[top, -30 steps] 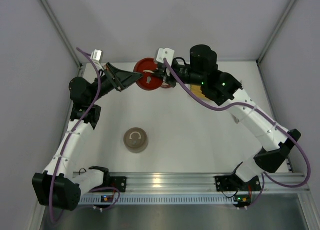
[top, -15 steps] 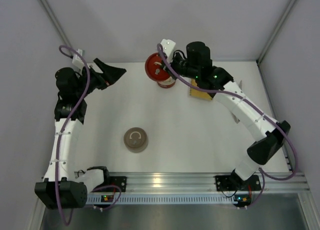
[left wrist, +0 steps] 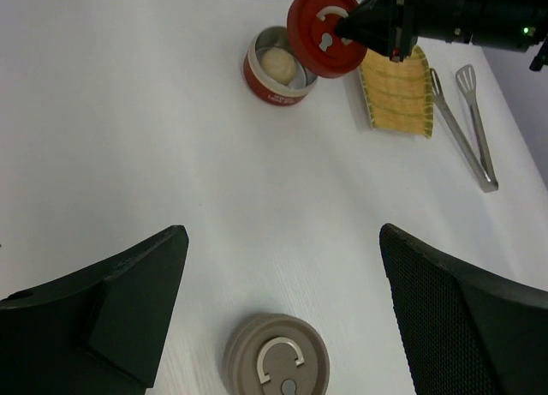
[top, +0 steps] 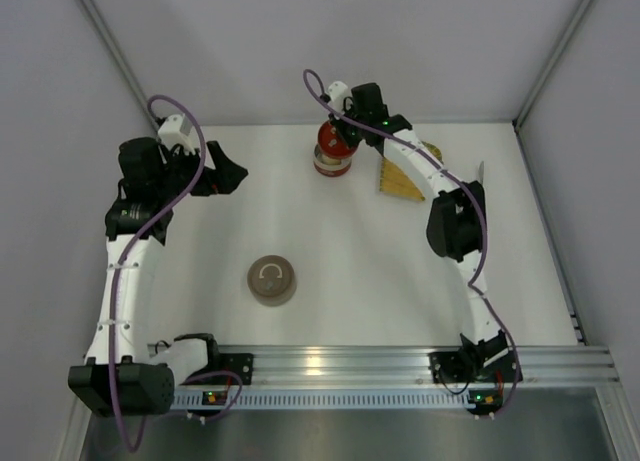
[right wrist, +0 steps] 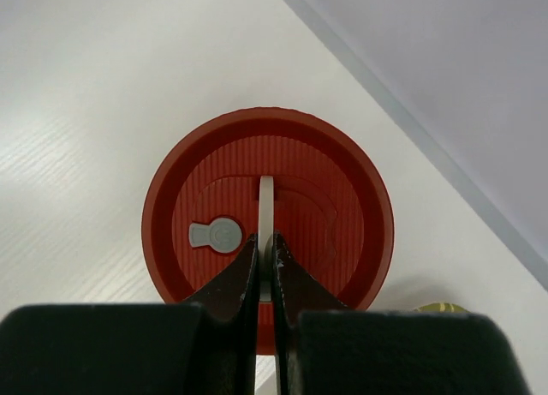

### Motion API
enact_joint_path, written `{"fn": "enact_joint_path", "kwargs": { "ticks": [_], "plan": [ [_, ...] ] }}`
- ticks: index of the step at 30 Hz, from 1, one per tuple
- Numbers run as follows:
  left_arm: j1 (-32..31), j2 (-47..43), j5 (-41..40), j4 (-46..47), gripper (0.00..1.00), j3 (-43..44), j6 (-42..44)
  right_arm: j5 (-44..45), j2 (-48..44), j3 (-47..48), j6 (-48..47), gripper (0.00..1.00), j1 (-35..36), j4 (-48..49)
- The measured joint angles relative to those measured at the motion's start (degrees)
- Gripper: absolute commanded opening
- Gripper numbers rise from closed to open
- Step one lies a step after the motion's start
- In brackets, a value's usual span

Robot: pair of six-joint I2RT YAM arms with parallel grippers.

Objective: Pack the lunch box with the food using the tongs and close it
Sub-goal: Close the box lid on the packing box.

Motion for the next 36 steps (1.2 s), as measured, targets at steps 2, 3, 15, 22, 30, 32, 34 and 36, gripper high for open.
{"fn": "enact_joint_path", "kwargs": {
  "ticks": [2, 3, 15, 22, 30, 32, 34, 36],
  "plan": [
    [0.0, 0.0, 0.3, -1.0, 0.98, -1.5, 1.0, 0.2, 3.0, 1.3, 0.4, 0.0, -0.5, 0.2],
    [0.0, 0.0, 0.5, -1.4, 0.98, -2.0, 1.2, 0.2, 3.9, 1.6, 0.5, 0.0, -0.5, 0.4],
    [0.0, 0.0, 1.5, -2.4, 0.98, -2.5, 3.9, -0.8, 11.9, 2.8, 1.9, 0.0, -0.5, 6.7],
    [0.0, 0.0, 1.6, -2.4, 0.98, -2.5, 4.3, -1.6, 13.1, 3.8, 2.2, 0.0, -0.5, 9.1],
    [0.0, 0.0, 2.2, -2.5, 0.98, -2.5, 4.8, -3.0, 13.2, 4.2, -0.2, 0.0, -0.4, 7.2],
    [0.0, 0.0, 2.8, -2.6, 0.98, -2.5, 4.9, -3.2, 13.2, 4.4, -1.8, 0.0, -0.3, 5.9],
    [0.0, 0.0, 3.3, -3.0, 0.98, -2.5, 4.9, -3.5, 13.0, 4.5, -3.3, 0.0, -0.2, 4.6],
    [0.0, 0.0, 3.7, -3.6, 0.98, -2.5, 4.9, -3.6, 12.4, 4.5, -4.8, 0.0, -0.1, 2.5]
  ]
}}
